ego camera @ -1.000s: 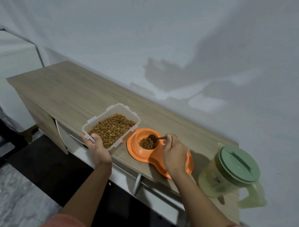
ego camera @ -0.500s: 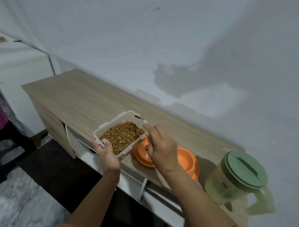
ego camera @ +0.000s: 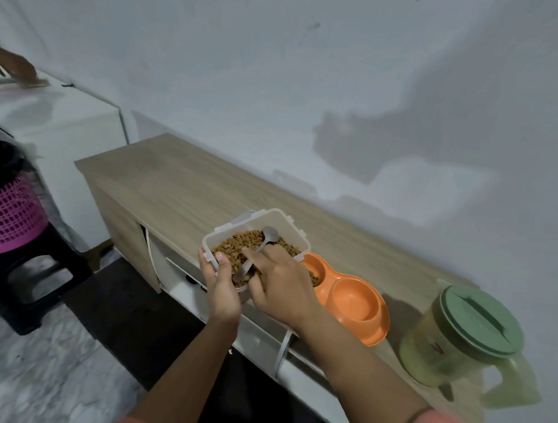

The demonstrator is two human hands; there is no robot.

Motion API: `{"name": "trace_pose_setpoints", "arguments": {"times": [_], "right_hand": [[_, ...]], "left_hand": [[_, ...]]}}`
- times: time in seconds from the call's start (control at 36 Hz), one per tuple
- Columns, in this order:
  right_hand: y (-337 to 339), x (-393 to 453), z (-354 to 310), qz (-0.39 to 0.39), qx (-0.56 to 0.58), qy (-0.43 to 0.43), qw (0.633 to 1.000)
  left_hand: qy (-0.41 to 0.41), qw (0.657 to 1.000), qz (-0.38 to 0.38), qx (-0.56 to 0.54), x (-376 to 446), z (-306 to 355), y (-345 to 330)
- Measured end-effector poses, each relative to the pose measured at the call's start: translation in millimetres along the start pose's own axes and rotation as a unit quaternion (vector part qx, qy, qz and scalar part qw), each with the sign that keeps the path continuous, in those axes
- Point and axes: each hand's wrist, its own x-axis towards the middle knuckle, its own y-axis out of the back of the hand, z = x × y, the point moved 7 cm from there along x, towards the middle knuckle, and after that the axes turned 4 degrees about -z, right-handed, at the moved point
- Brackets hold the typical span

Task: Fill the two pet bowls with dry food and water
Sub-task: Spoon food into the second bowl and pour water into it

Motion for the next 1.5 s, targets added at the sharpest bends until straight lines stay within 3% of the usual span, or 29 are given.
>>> {"name": "trace_pose_setpoints", "arguments": {"times": [0.11,0.19,0.31,0.39,0.44,0.53,0.69,0.92,1.06,1.14,1.5], "right_hand": [[14.1,-0.8,25.9,0.082,0.052,-0.114,0.989],[13.5,-7.5,60.1,0.054,0.082,-0.278,0.955],[8.8,-24.5,97.8,0.015,0.231,-0.450,0.862],[-3.0,-32.6,109.2,-0.020,0.318,-0.520,0.792],[-9.1,-35.0,113.8,-0.023,0.349,-0.539,0.767],[-7.7,-34.5,126.1,0.003,0.336,-0.552,0.763],[6.1,-46.2,158.4,0.102,0.311,-0.627,0.707],[19.8,-47.7,194.2,0.194,0.266,-0.676,0.659],[3.5,-49.7,221.4,0.206,0.255,-0.716,0.617],[-1.9,-48.4,236.1,0.211,0.249,-0.734,0.596],[-30.4,-40.0,302.3,0.156,0.195,-0.760,0.600]], "left_hand": [[-0.007,1.000,-0.012,-0.009,-0.7,5.3,2.4],[0.005,1.000,-0.014,0.005,4.4,6.5,5.9],[0.014,0.998,-0.046,0.037,16.8,10.2,1.5],[0.041,0.995,-0.082,0.038,28.2,9.5,-8.1],[0.067,0.991,-0.111,0.043,37.5,5.9,-18.0],[0.106,0.978,-0.157,0.083,53.5,-1.2,-41.4],[0.147,0.949,-0.248,0.125,83.6,-16.8,-102.3],[0.078,0.922,-0.302,0.231,118.7,-34.1,-162.9],[-0.014,0.877,-0.337,0.341,143.8,-35.1,-202.8],[-0.010,0.853,-0.347,0.391,164.5,-54.0,-215.9],[0.011,0.804,-0.384,0.454,216.5,-119.4,-234.4]]}}
